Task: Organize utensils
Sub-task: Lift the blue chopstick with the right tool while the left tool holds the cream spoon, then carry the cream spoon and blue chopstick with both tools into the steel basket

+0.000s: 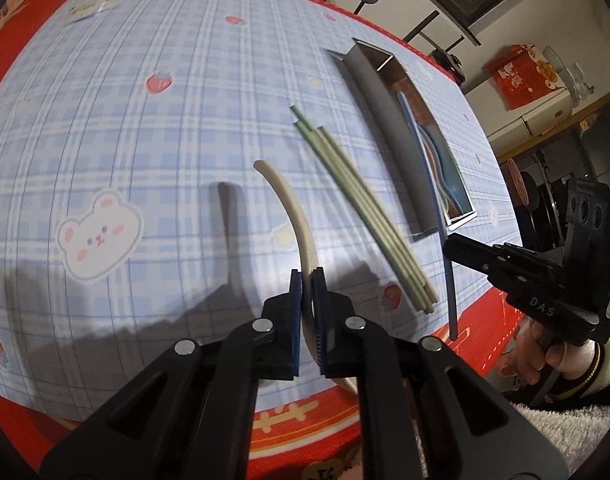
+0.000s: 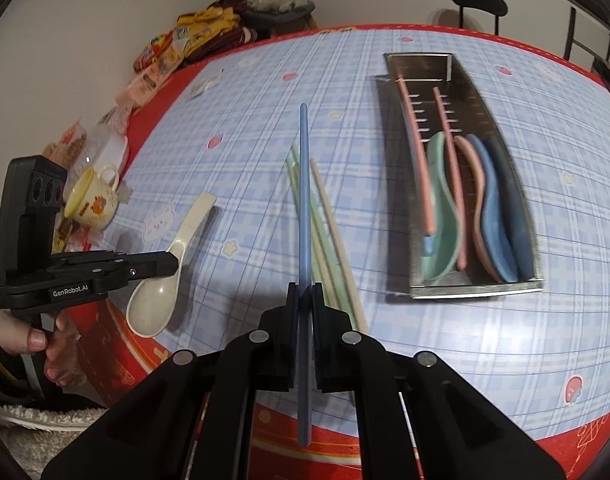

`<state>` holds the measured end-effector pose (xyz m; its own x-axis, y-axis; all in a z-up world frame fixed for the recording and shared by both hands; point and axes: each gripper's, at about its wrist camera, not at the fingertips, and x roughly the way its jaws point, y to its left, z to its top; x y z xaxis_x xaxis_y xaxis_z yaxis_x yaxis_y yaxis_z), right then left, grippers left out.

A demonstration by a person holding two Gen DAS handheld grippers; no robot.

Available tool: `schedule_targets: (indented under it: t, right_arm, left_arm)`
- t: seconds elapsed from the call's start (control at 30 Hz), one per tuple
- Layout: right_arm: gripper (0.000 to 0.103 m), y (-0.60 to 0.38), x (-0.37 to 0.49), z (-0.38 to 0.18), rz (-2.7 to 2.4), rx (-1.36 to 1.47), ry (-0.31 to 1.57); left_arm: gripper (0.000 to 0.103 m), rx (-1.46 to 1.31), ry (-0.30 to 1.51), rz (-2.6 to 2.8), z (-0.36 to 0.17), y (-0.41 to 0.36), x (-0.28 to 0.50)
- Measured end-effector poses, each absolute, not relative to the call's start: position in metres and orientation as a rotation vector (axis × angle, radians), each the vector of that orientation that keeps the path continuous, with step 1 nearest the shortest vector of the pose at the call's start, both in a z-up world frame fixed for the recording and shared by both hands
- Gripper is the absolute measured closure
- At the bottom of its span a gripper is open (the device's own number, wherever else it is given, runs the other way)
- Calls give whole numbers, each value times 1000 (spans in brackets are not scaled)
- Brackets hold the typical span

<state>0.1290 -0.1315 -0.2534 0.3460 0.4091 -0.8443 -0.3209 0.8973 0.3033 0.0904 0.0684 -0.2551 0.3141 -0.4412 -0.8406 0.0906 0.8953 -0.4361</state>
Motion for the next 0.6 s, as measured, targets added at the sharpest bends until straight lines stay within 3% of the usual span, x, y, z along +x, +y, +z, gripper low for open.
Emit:
schedule_targets:
  t: [0.6]
  right_arm:
    - [96, -220, 154, -225, 394, 221, 1022]
  left_arm:
    - [93, -287, 1144, -481, -214, -17, 134]
